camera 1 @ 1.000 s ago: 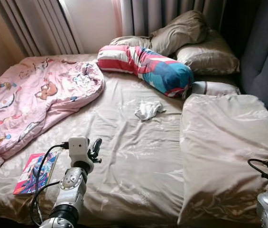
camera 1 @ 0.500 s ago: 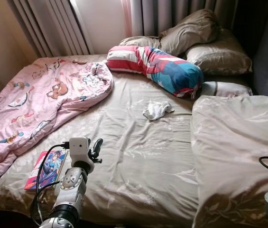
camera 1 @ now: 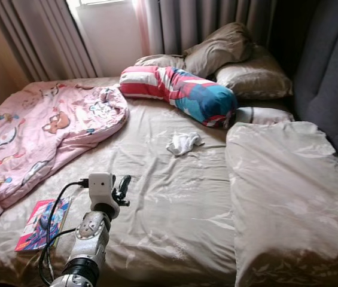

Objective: Clean up the room

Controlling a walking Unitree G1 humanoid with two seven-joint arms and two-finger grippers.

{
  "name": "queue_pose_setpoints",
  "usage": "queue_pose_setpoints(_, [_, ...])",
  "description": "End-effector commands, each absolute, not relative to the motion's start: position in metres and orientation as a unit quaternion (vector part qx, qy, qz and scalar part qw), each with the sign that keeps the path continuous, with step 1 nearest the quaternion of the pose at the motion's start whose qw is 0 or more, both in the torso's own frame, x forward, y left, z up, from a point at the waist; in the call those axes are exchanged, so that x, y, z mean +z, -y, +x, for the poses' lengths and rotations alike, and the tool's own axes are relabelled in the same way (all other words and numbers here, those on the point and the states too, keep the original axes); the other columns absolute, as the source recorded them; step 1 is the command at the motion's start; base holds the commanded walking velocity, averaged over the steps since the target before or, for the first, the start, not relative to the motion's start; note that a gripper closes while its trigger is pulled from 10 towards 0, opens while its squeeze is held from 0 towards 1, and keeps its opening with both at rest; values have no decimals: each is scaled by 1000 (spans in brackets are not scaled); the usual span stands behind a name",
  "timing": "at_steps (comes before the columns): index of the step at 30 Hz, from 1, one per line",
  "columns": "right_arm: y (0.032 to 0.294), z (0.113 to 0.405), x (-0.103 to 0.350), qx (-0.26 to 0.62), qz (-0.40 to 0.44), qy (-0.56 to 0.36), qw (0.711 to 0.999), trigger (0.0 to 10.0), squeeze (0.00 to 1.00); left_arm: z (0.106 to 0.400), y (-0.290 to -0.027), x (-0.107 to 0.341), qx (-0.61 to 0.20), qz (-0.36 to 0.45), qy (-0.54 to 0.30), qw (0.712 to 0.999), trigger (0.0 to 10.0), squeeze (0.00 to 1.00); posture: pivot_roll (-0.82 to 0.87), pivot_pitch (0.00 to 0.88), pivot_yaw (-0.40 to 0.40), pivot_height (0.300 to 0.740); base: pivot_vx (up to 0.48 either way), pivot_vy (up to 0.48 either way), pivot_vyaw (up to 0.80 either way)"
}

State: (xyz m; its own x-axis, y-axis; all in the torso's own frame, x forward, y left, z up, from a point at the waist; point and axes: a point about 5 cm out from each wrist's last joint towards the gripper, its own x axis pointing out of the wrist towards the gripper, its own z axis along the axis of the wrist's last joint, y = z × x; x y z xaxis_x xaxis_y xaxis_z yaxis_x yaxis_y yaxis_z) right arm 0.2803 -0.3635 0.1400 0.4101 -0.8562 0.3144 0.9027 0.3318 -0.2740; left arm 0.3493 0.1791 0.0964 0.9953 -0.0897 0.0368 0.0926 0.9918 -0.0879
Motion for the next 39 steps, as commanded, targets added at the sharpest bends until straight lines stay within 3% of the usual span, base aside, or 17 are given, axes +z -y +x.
queue_pose_setpoints(1, [343,301,141,-457,-169,68,871,10000,0,346,-185,91,-39,-41,4,998,10000,0,-119,72,108,646,0,0,0])
queue_pose_setpoints(2, [334,307,138,-419,-154,64,892,10000,0,346,-184,91,-39,-41,4,998,10000,0,-120,71,107,646,0,0,0])
queue_pose_setpoints(3, [300,325,118,-287,-57,25,956,10000,0,346,-183,89,-39,-41,0,998,10000,0,-122,68,102,646,0,0,0])
queue_pose_setpoints(7, [265,329,100,-194,-29,10,981,10000,0,347,-181,89,-37,-43,0,998,10000,0,-111,66,89,646,0,0,0])
queue_pose_setpoints(13, [249,325,82,-155,17,-6,988,10000,0,345,-181,88,-37,-38,3,999,10000,0,-105,61,73,650,0,0,0])
queue_pose_setpoints(28, [237,322,62,-97,39,-50,993,10000,0,340,-177,77,-35,-39,-16,998,10000,0,-112,44,64,740,0,0,0])
queue_pose_setpoints(39, [233,312,42,-84,44,-97,991,10000,0,330,-184,54,-19,-39,-79,996,10000,0,-114,8,56,740,0,0,0])
